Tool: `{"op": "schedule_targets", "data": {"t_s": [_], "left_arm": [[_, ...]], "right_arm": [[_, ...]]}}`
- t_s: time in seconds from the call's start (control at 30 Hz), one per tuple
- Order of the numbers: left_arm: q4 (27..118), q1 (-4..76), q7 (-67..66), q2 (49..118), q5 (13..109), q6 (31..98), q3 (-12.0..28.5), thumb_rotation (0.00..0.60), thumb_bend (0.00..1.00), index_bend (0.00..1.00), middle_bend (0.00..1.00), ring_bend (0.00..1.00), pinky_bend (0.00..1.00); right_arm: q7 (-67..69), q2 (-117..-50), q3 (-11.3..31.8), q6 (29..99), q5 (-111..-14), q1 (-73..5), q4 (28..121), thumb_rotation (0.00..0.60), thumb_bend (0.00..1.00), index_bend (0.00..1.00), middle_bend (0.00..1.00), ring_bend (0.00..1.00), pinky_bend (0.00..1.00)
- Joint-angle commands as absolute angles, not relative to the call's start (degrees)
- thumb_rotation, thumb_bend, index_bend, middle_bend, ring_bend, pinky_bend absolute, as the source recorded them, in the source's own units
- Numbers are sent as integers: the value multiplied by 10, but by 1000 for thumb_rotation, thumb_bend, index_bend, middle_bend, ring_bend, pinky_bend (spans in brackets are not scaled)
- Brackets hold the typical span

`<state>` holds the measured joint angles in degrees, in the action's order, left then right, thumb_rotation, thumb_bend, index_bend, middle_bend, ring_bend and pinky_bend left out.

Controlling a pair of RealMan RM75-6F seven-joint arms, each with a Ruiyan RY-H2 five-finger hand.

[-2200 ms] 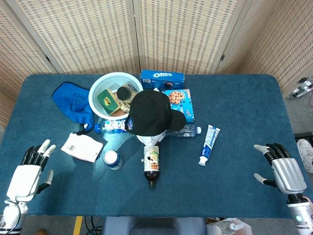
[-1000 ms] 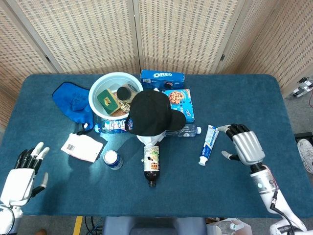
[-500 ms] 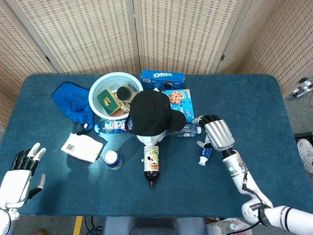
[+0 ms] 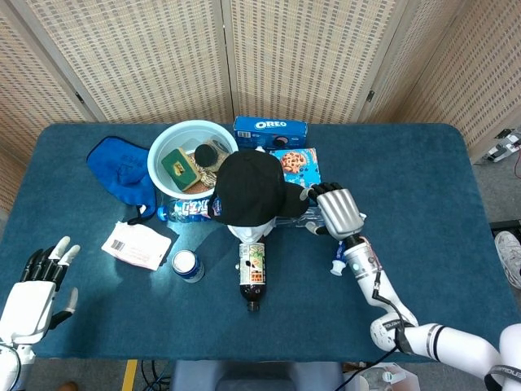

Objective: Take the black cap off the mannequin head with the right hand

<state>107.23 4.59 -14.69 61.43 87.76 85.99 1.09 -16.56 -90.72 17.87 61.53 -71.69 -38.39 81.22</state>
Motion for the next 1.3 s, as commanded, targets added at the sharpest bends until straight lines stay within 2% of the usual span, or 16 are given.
{"op": "schedule_targets", "data": {"t_s": [0.03,0.57,0.8,1.07,1.3], "left_arm": [[1073,47,-148,615,878,859,11,600,486,79,0,2,0],[1072,48,-146,612,877,855,11,600,485,79,0,2,0],[1071,50,-145,611,876,854,13,600,485,79,0,2,0],[1069,49,-142,610,875,856,13,600,486,79,0,2,0],[1068,48,-140,610,878,858,12,600,486,79,0,3,0]], "right_arm": [[-169,-929,181,609,-708,-400,787,600,85,423,390,325,360],[-124,-1000,187,643,-720,-428,689,600,151,458,437,369,367],[-97,-1020,189,663,-734,-434,657,600,296,502,465,391,384],[-73,-1029,183,684,-759,-438,629,600,570,593,480,392,411],[-59,-1034,200,711,-768,-449,615,600,645,651,517,403,412]]}}
